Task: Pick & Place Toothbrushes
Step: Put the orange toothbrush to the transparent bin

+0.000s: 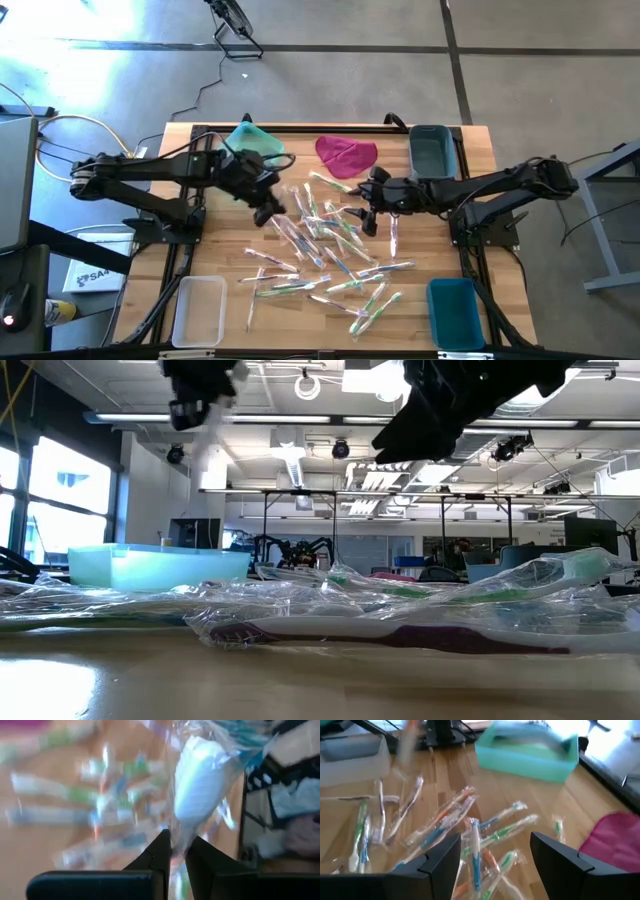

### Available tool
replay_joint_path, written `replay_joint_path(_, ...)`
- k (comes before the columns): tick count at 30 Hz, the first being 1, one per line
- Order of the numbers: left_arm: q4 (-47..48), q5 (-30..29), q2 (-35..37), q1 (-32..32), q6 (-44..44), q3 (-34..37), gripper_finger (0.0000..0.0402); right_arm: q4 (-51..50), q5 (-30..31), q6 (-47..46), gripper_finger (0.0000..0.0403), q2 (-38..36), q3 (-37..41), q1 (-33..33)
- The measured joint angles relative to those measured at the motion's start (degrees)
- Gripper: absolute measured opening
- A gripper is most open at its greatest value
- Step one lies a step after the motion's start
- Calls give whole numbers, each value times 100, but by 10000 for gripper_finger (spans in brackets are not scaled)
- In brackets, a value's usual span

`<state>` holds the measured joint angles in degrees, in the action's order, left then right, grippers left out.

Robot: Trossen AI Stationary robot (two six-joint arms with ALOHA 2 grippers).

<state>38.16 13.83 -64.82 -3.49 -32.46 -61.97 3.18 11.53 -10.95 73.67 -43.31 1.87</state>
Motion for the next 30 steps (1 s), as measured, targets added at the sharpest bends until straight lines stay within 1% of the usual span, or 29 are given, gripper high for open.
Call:
replay_joint_path(3,610,83,253,342,-477,-46,39,40,6,-238,231,47,0,0)
replay_joint_path(5,903,-103,437,659,-865,-44,39,51,2,-297,231,81,-2,0)
replay_joint_path(8,1471,-598,727,1219,-1600,-37,39,185,7,-398,231,184,-3,0)
replay_joint_path(10,1690,-918,932,1654,-2159,-42,39,227,5,-444,231,238,-13,0)
replay_joint_path(12,1988,-1285,1082,2169,-2747,-40,39,284,6,-443,231,368,0,0)
replay_joint_path(16,2262,-2083,1228,3292,-3857,-40,39,503,6,-445,231,570,-2,0)
replay_joint_path(22,2873,-2825,984,4777,-5476,-27,39,868,4,-438,231,852,-2,0)
replay_joint_path(26,3162,-2974,649,5480,-6478,-27,39,876,7,-549,231,850,-2,0)
replay_joint_path(30,3349,-2924,240,6053,-7367,-27,39,972,7,-580,231,850,-2,0)
